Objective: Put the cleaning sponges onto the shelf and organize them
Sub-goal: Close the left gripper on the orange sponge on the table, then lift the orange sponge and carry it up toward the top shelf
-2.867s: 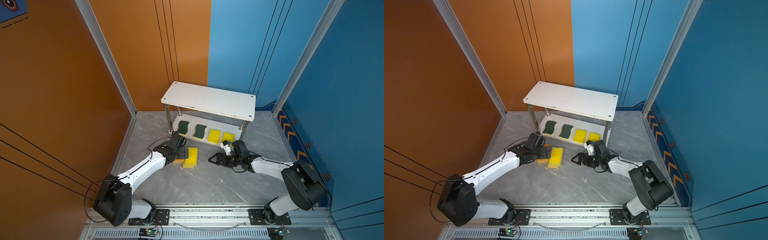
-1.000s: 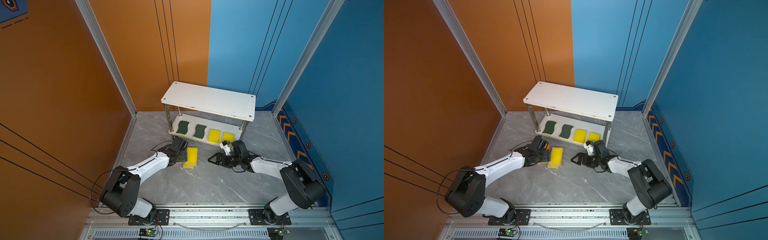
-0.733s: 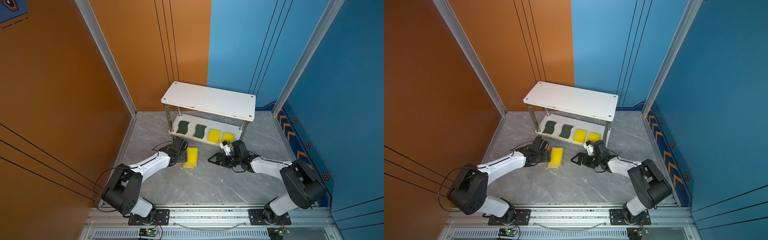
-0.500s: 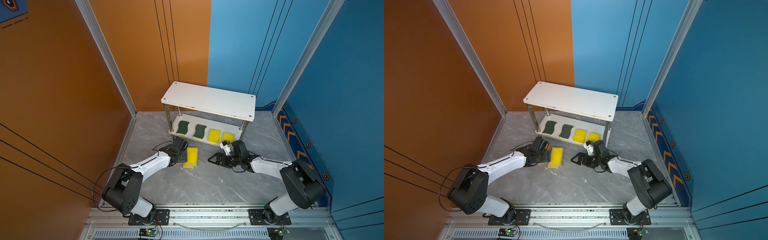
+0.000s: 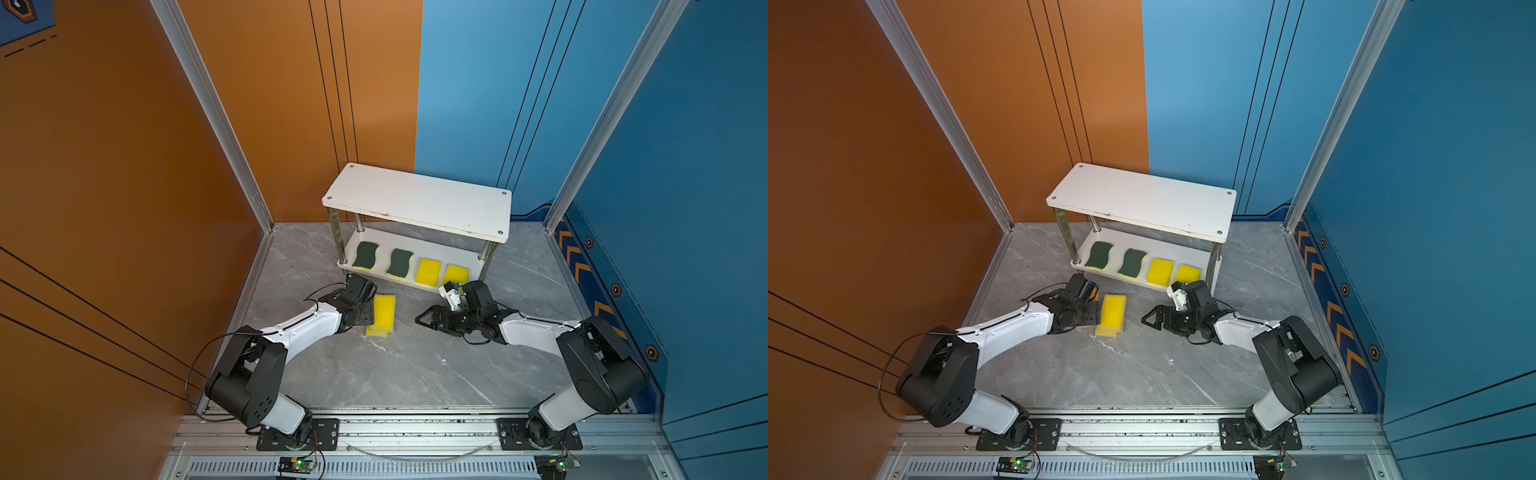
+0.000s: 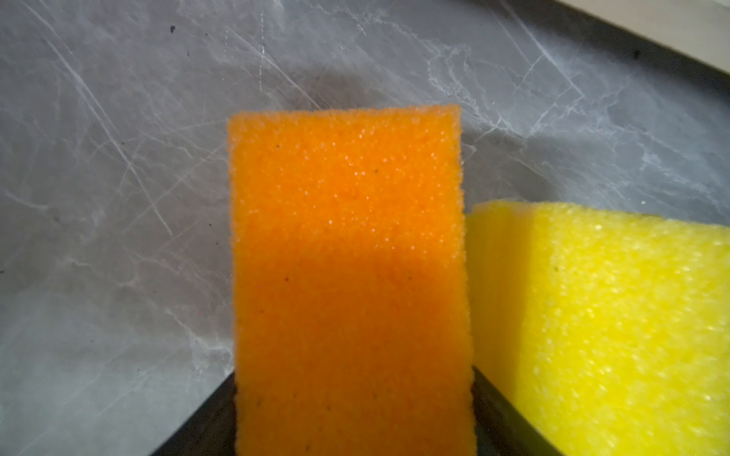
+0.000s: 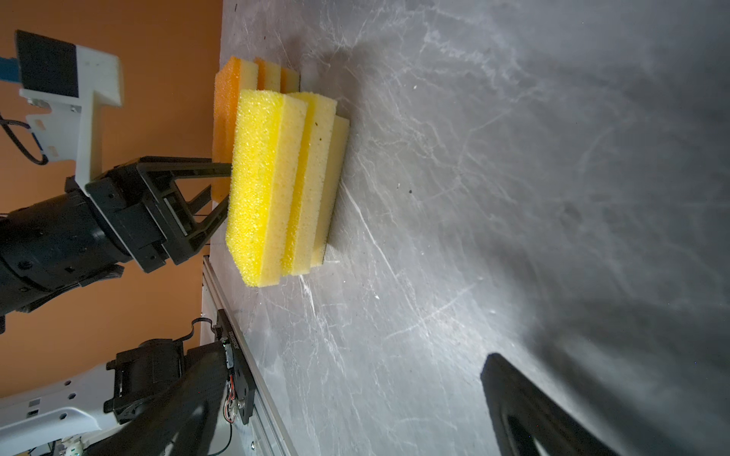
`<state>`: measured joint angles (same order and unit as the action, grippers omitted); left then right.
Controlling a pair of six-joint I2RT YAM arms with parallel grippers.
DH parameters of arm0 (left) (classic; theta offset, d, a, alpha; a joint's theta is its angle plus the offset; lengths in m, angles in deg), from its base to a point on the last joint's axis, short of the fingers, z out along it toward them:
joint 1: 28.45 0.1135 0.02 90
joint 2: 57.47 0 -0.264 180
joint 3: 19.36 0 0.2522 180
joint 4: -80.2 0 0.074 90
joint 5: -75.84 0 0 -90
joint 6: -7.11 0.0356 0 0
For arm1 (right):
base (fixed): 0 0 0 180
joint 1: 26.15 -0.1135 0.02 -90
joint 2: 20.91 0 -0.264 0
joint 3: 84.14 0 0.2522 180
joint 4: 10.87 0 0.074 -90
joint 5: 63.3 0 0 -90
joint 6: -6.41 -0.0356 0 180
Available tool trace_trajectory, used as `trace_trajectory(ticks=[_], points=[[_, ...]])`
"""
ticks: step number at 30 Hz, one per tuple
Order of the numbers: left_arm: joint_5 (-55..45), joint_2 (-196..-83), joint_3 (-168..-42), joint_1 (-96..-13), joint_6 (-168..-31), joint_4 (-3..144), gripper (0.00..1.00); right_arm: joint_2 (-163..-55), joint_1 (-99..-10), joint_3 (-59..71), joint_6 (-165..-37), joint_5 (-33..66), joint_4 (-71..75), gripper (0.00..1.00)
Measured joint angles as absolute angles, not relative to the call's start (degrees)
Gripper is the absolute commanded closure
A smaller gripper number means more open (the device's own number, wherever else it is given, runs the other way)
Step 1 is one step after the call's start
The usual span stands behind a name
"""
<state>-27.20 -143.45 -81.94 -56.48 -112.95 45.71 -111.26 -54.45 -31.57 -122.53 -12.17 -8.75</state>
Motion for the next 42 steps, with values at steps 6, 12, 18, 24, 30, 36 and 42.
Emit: trace_trajectory(ticks=[6,12,18,24,30,36,42], points=[[-27.2,-143.41,-81.94,-56.48,-112.95,45.66,0.25,-111.35,-54.45,-31.55,-122.64,-12.17,-8.75,0.0],[-27.22,-143.08,-82.07,-56.48,-112.93,45.01,0.24,-111.37,-54.45,-31.55,-122.64,-12.17,-8.86,0.0],[-27.66,-142.42,-82.42,-56.48,-113.06,43.68,0.22,-111.52,-54.45,-31.55,-122.66,-12.33,-9.67,0.0],[-27.92,-142.14,-82.42,-56.48,-114.31,42.84,0.22,-111.59,-54.45,-31.55,-122.66,-12.35,-9.78,0.0],[-27.92,-142.14,-82.42,-56.48,-114.86,42.71,0.25,-111.59,-54.45,-31.55,-122.66,-12.35,-9.78,0.0],[-27.92,-142.14,-82.42,-56.48,-115.12,42.58,0.28,-111.59,-54.45,-31.55,-122.66,-12.35,-9.78,0.0],[-28.14,-142.01,-82.42,-56.48,-115.32,42.32,0.3,-111.59,-54.45,-31.55,-122.66,-12.35,-9.78,0.0]])
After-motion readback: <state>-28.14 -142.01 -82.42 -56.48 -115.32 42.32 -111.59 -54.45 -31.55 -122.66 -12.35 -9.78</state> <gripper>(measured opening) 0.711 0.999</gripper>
